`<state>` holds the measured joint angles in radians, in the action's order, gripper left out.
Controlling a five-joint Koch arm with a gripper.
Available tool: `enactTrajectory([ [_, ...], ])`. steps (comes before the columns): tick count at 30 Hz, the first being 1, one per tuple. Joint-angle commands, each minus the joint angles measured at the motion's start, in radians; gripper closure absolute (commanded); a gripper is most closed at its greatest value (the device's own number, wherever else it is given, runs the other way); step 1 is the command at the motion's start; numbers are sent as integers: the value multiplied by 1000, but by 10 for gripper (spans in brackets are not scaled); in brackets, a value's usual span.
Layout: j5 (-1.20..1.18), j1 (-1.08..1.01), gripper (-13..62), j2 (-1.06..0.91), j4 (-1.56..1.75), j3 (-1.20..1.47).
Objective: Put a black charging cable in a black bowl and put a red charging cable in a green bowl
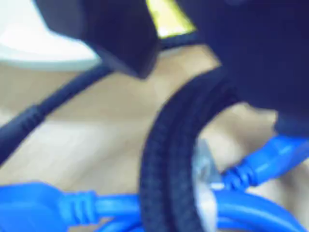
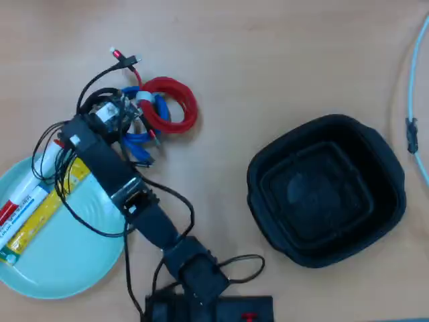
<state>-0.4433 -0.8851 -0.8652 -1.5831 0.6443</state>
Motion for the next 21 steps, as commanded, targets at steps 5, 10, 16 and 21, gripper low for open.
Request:
enactTrajectory([
  [5,2,15,193,46,6,-95],
  [10,107,18,198,57,12,-97],
  [16,106,18,242,74,11,-97],
  [21,118,18,528,67,9,-98],
])
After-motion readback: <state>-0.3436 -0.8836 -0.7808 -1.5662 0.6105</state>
